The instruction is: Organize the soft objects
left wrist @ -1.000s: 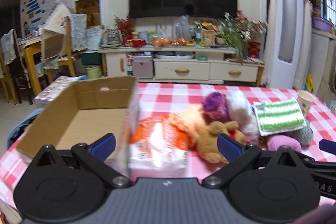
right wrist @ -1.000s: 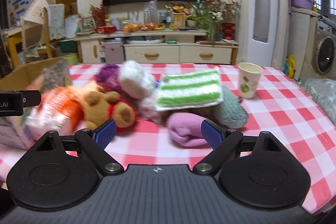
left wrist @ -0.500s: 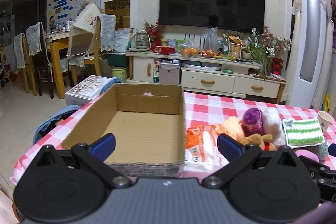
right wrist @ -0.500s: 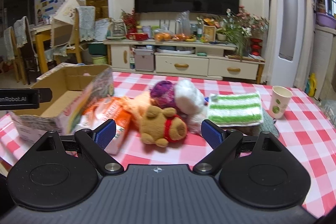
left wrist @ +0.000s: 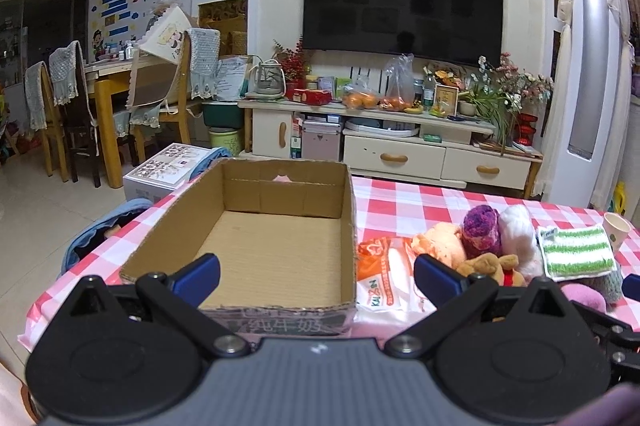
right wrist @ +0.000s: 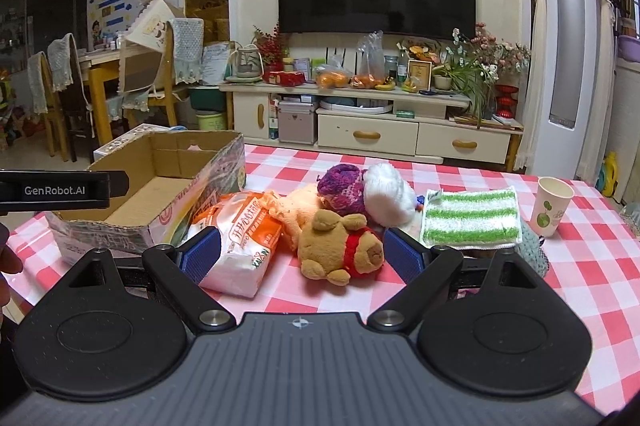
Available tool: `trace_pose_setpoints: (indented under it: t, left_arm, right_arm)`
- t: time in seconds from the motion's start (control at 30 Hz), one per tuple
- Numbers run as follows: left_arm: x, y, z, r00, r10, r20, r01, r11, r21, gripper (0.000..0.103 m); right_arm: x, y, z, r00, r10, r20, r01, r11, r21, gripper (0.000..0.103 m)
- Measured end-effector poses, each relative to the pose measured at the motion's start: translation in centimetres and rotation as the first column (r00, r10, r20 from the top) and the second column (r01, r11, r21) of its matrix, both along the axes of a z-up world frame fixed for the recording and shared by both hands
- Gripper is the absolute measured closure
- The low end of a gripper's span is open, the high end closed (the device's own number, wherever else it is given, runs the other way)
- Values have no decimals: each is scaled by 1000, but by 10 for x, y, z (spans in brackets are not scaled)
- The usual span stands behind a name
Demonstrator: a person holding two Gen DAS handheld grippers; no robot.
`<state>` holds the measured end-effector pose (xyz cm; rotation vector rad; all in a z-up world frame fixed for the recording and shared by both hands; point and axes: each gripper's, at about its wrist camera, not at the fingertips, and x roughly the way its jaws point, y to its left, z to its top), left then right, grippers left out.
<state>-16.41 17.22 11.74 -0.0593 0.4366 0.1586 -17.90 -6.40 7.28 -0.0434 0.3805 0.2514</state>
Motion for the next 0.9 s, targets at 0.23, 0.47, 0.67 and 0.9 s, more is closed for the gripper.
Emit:
trace_pose_setpoints:
  t: [0.23, 0.47, 0.67, 0.9]
  left_arm:
    - [4, -18, -9, 998, -65, -14, 65, 998, -2, 1]
    - [9, -47, -15, 986, -166, -29, 166, 986, 22, 1]
    - [24, -80, -13, 967, -254, -33, 256, 966, 45, 1]
    - [66, -118, -10, 936, -350, -33, 352, 931, 94, 1]
  right_arm:
    - [8, -24, -17, 997, -70, -27, 71, 997, 37, 0]
    - [19, -54, -34, 983, -175, -54, 178, 983, 52, 0]
    - [32, -87, -45, 965, -255, -59, 258, 964, 60, 0]
    - [52, -127, -53, 947, -310, -88, 320, 935, 152, 0]
